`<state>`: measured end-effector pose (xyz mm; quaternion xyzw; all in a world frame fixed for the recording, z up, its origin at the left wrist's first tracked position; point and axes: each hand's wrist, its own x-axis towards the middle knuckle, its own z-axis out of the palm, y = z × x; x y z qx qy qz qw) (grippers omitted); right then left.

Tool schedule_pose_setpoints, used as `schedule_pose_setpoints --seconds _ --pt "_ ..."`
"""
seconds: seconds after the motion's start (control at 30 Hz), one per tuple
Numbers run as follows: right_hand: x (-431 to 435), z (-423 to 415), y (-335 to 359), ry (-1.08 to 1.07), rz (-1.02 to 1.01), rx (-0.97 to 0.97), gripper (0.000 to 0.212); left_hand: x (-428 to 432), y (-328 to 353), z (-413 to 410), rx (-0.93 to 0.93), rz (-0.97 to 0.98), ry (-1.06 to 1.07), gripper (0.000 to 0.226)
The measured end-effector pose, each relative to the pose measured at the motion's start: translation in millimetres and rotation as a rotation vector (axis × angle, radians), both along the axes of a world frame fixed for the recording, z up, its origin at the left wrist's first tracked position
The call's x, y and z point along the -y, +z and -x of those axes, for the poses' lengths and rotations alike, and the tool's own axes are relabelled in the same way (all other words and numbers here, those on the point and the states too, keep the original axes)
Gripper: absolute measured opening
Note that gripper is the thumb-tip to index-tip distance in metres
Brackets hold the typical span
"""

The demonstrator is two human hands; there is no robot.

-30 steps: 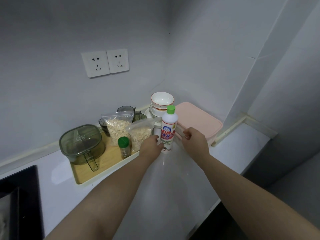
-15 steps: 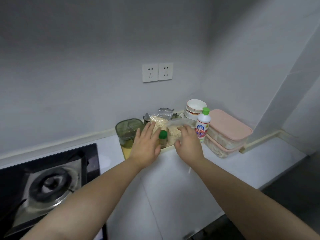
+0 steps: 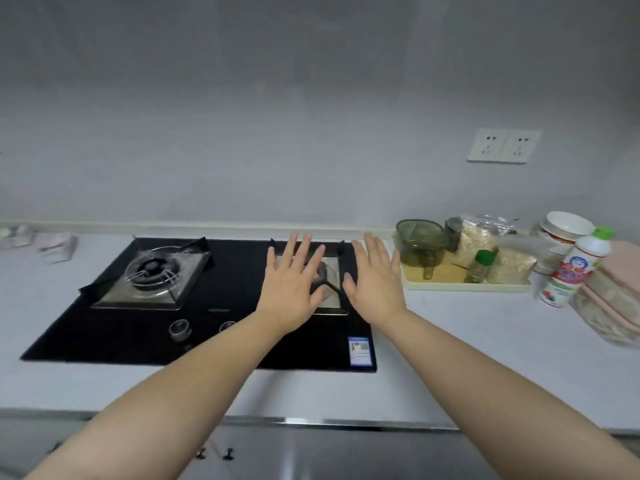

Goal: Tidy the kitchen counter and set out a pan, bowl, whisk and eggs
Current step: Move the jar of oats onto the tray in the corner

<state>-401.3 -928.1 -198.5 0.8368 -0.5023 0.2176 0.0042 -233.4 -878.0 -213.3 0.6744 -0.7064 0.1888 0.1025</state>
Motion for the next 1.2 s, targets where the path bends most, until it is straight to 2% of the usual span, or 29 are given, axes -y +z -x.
schedule_pose_setpoints --seconds 0.17,0.3,0.5,0.77,1.2 --pt "-66.3 -94.9 0.4 0.158 0.037 -0.040 0.062 -97.0 7.1 -85.2 0.009 0.009 0.215 0.069" --pt "-104.6 -147.5 0.2 0.252 0.064 -0.118 0.062 -157.7 6.4 -133.6 0.037 -0.018 0.320 0.070" --pt "-149.7 -217.0 6.0 0.419 0.071 -0.138 0.064 -226.1 4.9 -193.8 0.062 -0.049 0.464 0.069" --pt "-168.3 -322.9 -1.3 0.603 0.134 -0.182 0.065 -263.9 0.0 -264.0 0.031 -0.084 0.614 0.067" --pt "-147.0 -555.4 -16.8 0.774 0.072 -0.192 0.065 -265.8 3.9 -471.3 0.045 -0.173 0.844 0.068"
